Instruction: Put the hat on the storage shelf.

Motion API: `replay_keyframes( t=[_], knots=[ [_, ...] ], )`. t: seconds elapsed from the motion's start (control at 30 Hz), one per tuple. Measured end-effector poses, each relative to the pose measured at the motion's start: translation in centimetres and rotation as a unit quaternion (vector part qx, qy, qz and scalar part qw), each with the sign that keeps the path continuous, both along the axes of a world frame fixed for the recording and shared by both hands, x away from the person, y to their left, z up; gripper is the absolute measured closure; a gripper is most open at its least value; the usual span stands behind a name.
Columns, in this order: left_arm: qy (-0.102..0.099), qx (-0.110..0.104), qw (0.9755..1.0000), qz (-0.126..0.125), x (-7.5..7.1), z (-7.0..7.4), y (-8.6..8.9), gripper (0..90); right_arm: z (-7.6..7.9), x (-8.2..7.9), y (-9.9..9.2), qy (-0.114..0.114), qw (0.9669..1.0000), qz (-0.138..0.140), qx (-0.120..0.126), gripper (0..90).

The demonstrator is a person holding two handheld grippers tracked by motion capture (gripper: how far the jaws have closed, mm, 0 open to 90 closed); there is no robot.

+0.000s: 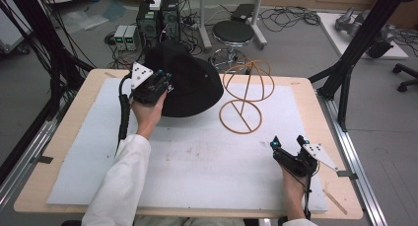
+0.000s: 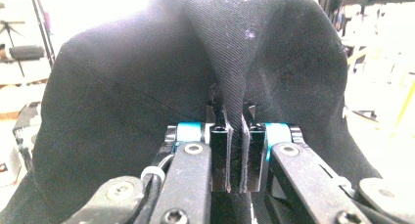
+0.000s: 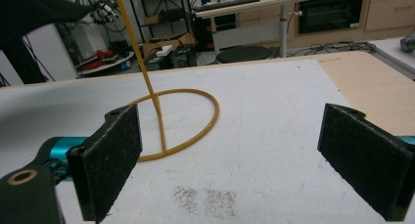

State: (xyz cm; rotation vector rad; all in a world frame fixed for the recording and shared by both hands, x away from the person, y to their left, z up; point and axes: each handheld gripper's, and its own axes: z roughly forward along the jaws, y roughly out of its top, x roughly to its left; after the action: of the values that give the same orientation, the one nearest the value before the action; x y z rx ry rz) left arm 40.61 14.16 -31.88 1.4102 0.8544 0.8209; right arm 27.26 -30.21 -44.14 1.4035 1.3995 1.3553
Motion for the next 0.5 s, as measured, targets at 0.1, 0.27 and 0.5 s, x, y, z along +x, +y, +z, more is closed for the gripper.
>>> replay_keyframes(
  t=[0.1, 0.27, 0.5],
  knots=[
    [-0.009, -0.016, 0.9998, -0.002, -0.5, 0.5, 0.2, 85.6, 0.0, 0.0, 0.0, 0.000, 1.0000, 0.001, 0.000, 8.5],
    [-0.034, -0.030, 0.9990, -0.001, -1.3, 1.6, 0.5, 85.6, 0.0, 0.0, 0.0, -0.001, 1.0000, 0.002, 0.001, 8.5],
    [-0.058, -0.038, 0.9976, 0.002, -2.2, 3.7, 1.2, 85.6, -0.1, 0.1, 0.0, 0.000, 1.0000, 0.005, 0.004, 8.4]
  ],
)
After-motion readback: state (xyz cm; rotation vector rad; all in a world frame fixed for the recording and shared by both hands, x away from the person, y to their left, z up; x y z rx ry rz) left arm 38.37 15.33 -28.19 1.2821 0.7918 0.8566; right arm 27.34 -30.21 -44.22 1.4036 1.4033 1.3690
